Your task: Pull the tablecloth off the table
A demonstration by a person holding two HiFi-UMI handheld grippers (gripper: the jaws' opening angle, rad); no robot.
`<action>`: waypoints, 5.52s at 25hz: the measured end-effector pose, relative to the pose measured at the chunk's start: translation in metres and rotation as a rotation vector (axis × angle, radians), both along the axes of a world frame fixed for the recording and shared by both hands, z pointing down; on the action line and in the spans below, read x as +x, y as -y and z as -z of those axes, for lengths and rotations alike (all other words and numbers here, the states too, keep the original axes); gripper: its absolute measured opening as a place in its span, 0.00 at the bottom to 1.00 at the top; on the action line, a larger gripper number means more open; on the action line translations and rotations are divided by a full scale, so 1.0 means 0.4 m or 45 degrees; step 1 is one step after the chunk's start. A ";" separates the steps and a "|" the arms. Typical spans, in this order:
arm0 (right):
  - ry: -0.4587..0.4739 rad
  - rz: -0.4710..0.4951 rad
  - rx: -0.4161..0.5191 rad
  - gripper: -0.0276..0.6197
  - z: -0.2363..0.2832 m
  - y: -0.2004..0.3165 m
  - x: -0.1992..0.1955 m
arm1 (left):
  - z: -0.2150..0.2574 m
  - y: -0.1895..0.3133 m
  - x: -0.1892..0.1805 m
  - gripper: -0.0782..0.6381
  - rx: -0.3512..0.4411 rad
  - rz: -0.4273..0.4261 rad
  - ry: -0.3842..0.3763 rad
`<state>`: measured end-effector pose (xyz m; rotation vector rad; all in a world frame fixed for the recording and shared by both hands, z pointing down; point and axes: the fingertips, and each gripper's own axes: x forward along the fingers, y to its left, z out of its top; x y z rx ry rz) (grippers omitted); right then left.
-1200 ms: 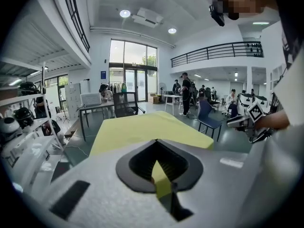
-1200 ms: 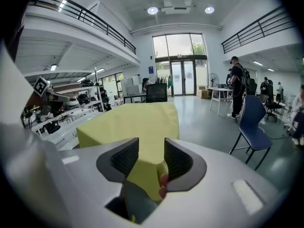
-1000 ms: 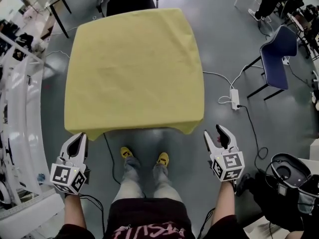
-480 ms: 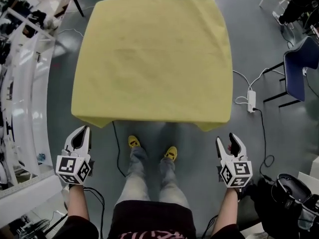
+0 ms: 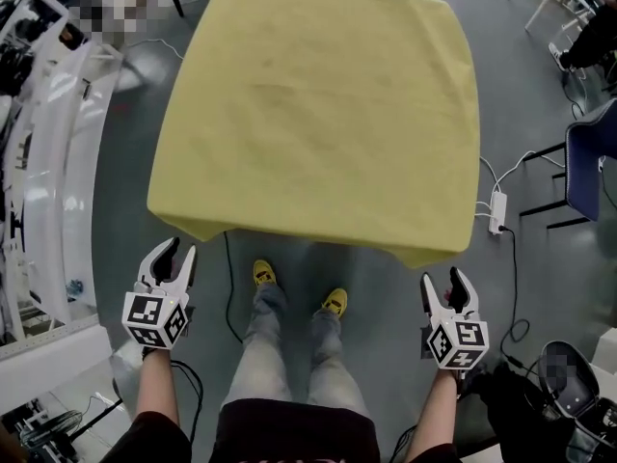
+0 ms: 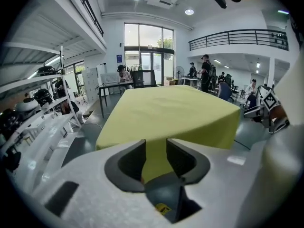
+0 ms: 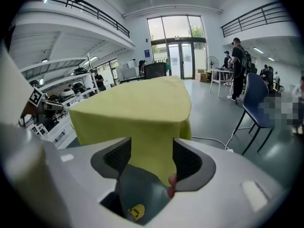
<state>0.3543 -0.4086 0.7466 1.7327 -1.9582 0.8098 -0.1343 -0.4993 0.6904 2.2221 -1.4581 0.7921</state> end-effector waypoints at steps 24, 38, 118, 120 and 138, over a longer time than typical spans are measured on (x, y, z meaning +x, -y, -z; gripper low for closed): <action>-0.069 -0.049 0.141 0.50 -0.170 -0.048 -0.058 | -0.239 -0.060 -0.171 0.35 0.149 0.098 -0.037; -0.114 -0.087 0.268 0.52 -0.347 0.014 -0.020 | -0.459 0.020 -0.253 0.43 0.242 0.119 -0.031; -0.270 -0.185 0.226 0.07 0.083 -0.179 -0.102 | -0.069 -0.215 -0.246 0.12 0.190 -0.152 -0.152; -0.255 -0.193 0.226 0.07 0.098 -0.202 -0.114 | -0.049 -0.233 -0.239 0.12 0.189 -0.158 -0.173; -0.192 -0.169 0.230 0.07 0.203 -0.456 -0.129 | 0.098 -0.465 -0.122 0.12 0.188 -0.202 -0.276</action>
